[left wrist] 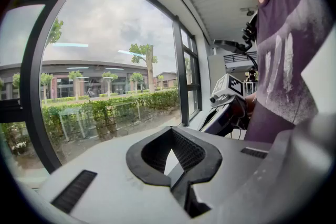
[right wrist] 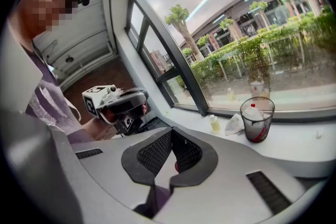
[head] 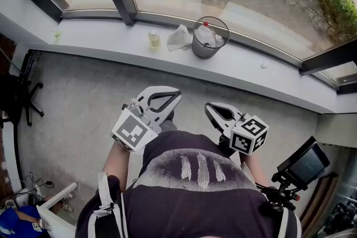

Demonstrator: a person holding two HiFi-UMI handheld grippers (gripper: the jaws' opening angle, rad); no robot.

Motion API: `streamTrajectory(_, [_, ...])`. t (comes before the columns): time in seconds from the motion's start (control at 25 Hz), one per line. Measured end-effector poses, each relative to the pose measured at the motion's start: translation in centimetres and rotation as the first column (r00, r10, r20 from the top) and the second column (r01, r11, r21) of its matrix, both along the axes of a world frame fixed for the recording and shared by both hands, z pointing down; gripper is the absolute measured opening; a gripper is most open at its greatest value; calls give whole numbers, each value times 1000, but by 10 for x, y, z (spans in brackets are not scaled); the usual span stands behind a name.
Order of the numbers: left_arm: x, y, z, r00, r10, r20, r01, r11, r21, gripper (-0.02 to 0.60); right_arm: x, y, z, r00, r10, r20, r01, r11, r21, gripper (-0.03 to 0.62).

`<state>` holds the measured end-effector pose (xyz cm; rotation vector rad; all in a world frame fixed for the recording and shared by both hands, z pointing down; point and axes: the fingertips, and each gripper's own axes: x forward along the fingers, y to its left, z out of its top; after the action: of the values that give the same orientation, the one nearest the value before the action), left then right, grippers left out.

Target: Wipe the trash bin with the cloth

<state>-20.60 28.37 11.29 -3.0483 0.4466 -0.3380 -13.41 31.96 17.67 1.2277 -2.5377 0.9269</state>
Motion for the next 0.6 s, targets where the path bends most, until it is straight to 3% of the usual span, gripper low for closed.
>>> streamTrajectory(0.16, [-23, -44, 6, 1000, 22, 22, -22, 1000, -1, -3, -25, -40, -1, 994, -8, -109, 13, 999, 43, -2])
streamTrajectory(0.4, [-53, -101, 11, 1000, 30, -6, -30, 1000, -7, -3, -50, -84, 1, 980, 3, -200, 5, 999, 40, -2])
streamTrajectory(0.6, [-63, -132, 8, 995, -9, -98, 1, 997, -77, -3, -58, -120, -8, 966, -9, -260, 22, 999, 46, -2])
